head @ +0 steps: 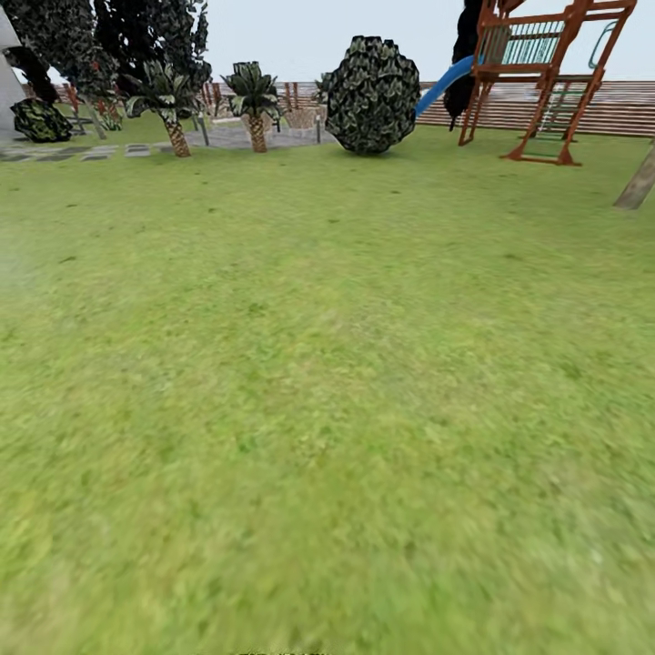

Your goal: Take the three Easter eggs out of the wicker basket on the lawn in the garden, then place them on the lawn next to a single tree (choose any tree) so that all three eggs are next to the same tree and none are left in the basket.

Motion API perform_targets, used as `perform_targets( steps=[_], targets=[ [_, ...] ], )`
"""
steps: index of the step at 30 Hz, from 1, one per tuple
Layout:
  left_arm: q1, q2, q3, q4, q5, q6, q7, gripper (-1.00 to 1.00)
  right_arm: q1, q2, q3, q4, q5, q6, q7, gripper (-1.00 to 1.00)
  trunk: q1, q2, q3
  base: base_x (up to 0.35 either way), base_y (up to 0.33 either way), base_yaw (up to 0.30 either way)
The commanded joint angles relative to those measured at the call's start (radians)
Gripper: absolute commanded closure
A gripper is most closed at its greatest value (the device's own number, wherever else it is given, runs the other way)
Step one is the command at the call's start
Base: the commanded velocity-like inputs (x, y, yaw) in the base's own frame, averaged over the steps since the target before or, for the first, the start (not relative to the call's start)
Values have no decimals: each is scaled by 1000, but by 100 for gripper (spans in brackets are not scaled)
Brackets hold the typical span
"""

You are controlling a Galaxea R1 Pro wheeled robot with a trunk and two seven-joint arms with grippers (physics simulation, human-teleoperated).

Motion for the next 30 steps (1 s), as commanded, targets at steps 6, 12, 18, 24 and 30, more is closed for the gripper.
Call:
perform_targets(
  steps=[6, 12, 18, 24, 30],
  targets=[
    [1, 0, 1, -2, 2, 0, -1, -100, 0, 0, 0, 1, 0, -3, -1, -100, 0, 0, -7, 0, 0, 213],
    [1, 0, 1, -2, 2, 0, -1, -100, 0, 0, 0, 1, 0, -3, -1, -100, 0, 0, -14, 0, 0, 213],
    [1, 0, 1, -2, 2, 0, -1, -100, 0, 0, 0, 1, 0, -3, -1, -100, 0, 0, -20, 0, 0, 213],
    [1, 0, 1, -2, 2, 0, -1, -100, 0, 0, 0, 1, 0, -3, -1, -100, 0, 0, -27, 0, 0, 213],
    [1, 0, 1, -2, 2, 0, -1, -100, 0, 0, 0, 1, 0, -3, -1, -100, 0, 0, -34, 0, 0, 213]
  ],
)
